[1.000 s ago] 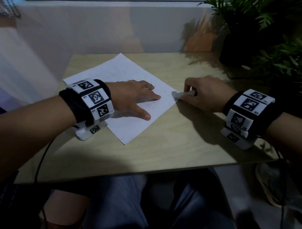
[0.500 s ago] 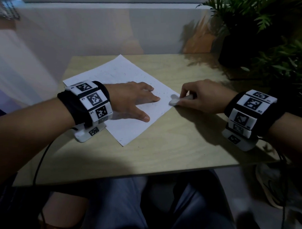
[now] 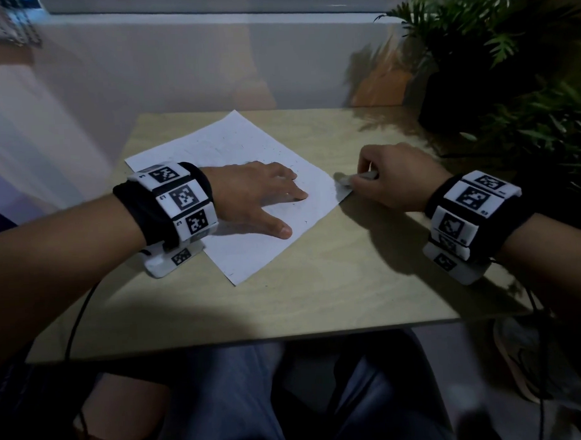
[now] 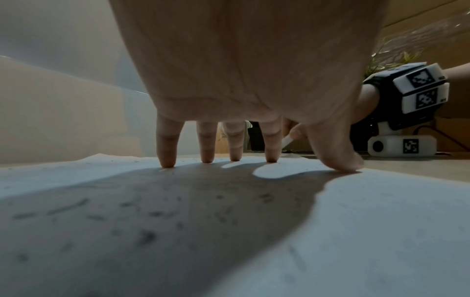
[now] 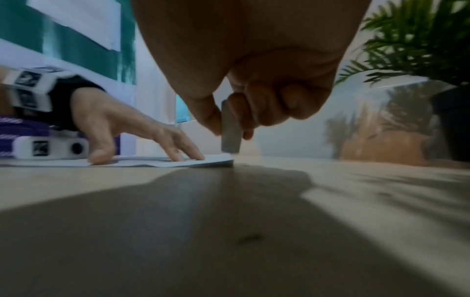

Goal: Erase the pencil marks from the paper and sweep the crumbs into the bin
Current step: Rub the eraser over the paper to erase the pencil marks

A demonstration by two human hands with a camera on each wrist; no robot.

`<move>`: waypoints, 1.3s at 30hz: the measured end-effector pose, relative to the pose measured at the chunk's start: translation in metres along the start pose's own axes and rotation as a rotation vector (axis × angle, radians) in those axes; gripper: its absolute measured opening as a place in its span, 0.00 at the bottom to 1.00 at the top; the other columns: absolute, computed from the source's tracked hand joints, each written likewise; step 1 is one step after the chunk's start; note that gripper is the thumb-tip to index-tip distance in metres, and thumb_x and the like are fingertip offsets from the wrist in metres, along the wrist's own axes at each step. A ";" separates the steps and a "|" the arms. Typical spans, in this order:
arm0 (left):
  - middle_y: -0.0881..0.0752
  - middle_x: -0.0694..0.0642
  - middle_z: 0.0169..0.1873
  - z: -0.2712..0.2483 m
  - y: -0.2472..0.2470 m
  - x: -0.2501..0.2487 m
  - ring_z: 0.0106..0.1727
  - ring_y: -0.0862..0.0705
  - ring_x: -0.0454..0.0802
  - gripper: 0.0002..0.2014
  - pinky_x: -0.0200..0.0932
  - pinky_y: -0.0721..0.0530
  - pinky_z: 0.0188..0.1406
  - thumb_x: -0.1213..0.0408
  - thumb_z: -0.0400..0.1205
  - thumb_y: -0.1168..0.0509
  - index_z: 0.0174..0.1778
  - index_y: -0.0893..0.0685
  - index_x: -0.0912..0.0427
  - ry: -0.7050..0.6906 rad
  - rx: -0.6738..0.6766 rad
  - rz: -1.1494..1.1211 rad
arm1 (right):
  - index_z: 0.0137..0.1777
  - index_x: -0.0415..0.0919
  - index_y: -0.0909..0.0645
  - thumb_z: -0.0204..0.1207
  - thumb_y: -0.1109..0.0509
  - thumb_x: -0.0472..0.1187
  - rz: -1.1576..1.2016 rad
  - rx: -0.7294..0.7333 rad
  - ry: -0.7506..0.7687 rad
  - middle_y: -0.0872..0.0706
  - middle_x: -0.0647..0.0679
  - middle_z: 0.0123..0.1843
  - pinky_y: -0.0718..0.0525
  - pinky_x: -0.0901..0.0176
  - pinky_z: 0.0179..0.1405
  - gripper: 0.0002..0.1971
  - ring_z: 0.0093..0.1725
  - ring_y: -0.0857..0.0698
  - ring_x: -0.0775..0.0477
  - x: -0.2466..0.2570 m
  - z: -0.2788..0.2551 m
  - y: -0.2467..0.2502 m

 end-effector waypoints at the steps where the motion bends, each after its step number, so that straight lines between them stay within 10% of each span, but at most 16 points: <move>1: 0.45 0.45 0.88 0.000 0.000 -0.001 0.86 0.43 0.52 0.40 0.57 0.38 0.84 0.31 0.77 0.35 0.86 0.38 0.35 -0.003 -0.010 -0.002 | 0.46 0.49 0.22 0.78 0.33 0.59 0.027 -0.027 0.021 0.15 0.47 0.41 0.19 0.47 0.40 0.13 0.44 0.18 0.38 0.004 -0.002 0.001; 15: 0.45 0.46 0.88 0.004 0.001 0.000 0.86 0.42 0.54 0.40 0.60 0.37 0.83 0.32 0.77 0.33 0.85 0.37 0.36 0.005 0.000 0.013 | 0.47 0.54 0.18 0.73 0.30 0.71 0.179 0.244 0.161 0.18 0.58 0.38 0.27 0.58 0.36 0.20 0.40 0.20 0.53 0.023 -0.002 -0.003; 20: 0.45 0.45 0.88 0.004 0.000 0.002 0.86 0.42 0.54 0.40 0.60 0.37 0.83 0.32 0.77 0.33 0.85 0.37 0.34 0.002 0.006 -0.002 | 0.43 0.52 0.22 0.75 0.34 0.69 -0.001 0.065 0.041 0.16 0.49 0.42 0.20 0.50 0.42 0.20 0.45 0.18 0.41 0.014 0.012 -0.004; 39: 0.42 0.42 0.86 0.009 -0.004 0.010 0.84 0.39 0.53 0.55 0.62 0.34 0.81 0.16 0.66 0.43 0.87 0.45 0.42 0.012 0.016 0.027 | 0.42 0.54 0.20 0.74 0.33 0.70 0.032 0.092 0.012 0.16 0.52 0.43 0.17 0.49 0.46 0.20 0.45 0.18 0.44 0.014 0.020 -0.004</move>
Point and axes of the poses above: each hand's wrist, its own z-axis towards the middle knuckle, its own y-axis out of the back of the hand, x = y × z, the point moved 2 cm from there along z, towards the middle knuckle
